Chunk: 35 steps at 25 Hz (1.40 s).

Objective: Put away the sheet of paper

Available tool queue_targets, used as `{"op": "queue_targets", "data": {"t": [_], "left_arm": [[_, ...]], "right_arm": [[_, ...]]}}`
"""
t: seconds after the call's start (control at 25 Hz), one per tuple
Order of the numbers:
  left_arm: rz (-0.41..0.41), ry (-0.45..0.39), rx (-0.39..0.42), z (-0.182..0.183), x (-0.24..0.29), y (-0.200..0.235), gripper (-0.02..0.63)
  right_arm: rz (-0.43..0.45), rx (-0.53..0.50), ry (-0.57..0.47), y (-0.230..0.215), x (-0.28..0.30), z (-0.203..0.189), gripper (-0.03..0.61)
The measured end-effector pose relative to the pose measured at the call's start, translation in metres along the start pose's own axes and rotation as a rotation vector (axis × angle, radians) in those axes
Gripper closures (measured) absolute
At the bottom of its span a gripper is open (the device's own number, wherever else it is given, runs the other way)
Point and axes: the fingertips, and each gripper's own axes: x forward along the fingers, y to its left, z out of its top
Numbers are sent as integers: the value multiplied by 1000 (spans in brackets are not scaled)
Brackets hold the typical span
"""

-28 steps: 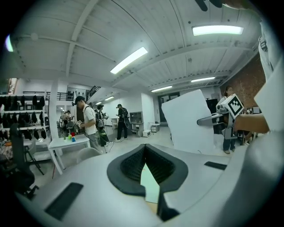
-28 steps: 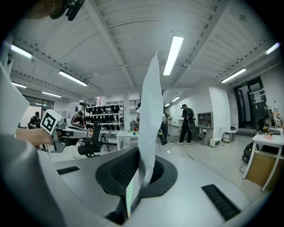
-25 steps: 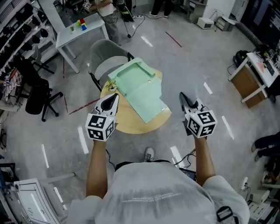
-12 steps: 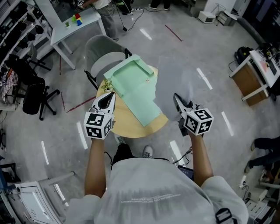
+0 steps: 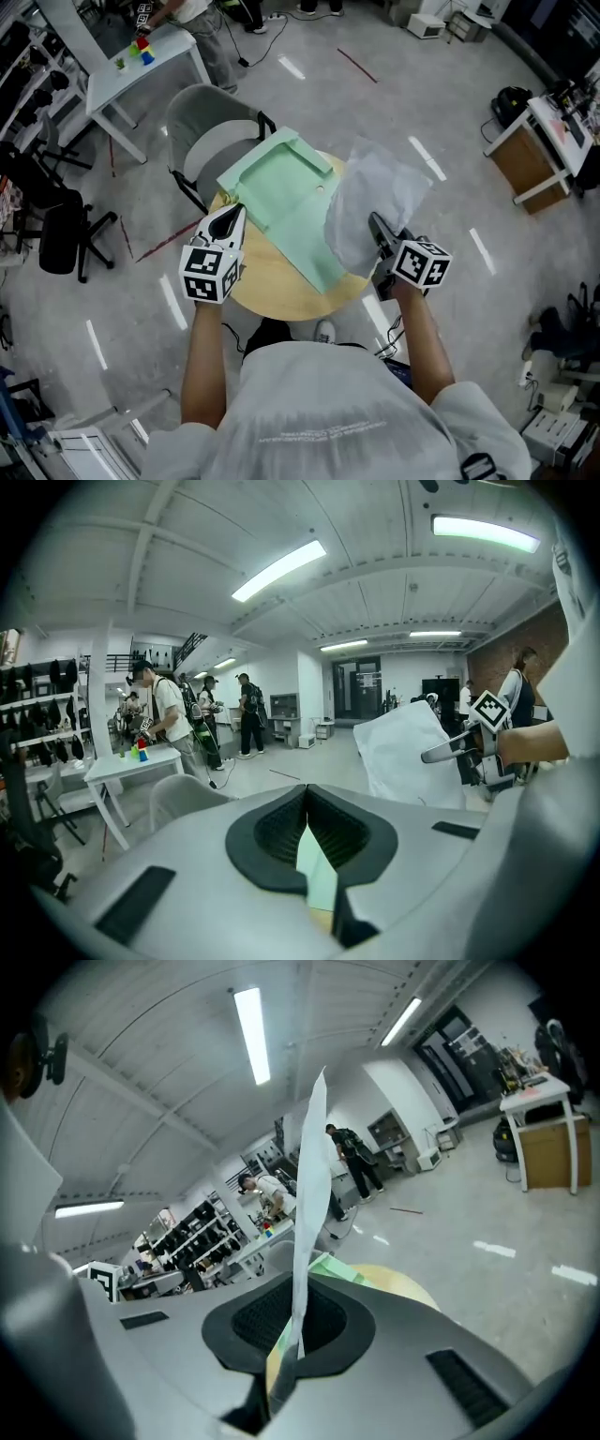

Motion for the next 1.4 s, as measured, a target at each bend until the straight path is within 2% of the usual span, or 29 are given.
{"op": "queue_targets", "data": {"t": [0.4,0.8,1.08,1.24,1.4], "left_arm": [[-79,49,-16,-20,53,71,595],[-147,133,-21,-55,92,107,595],[-167,179,-29,-76,106,127,595],[-181,201,-32,-87,110,133,595],[-178,219,-41,-95,111,143,595]], "right_arm": [[-136,233,6,-30,61,-31,549],[-178,547,45,-65,111,-94,549],[-175,750,56,-76,143,-136,549],[-217,788,84,-84,154,-157,549],[-218,787,111,-85,170,-165,549]]}}
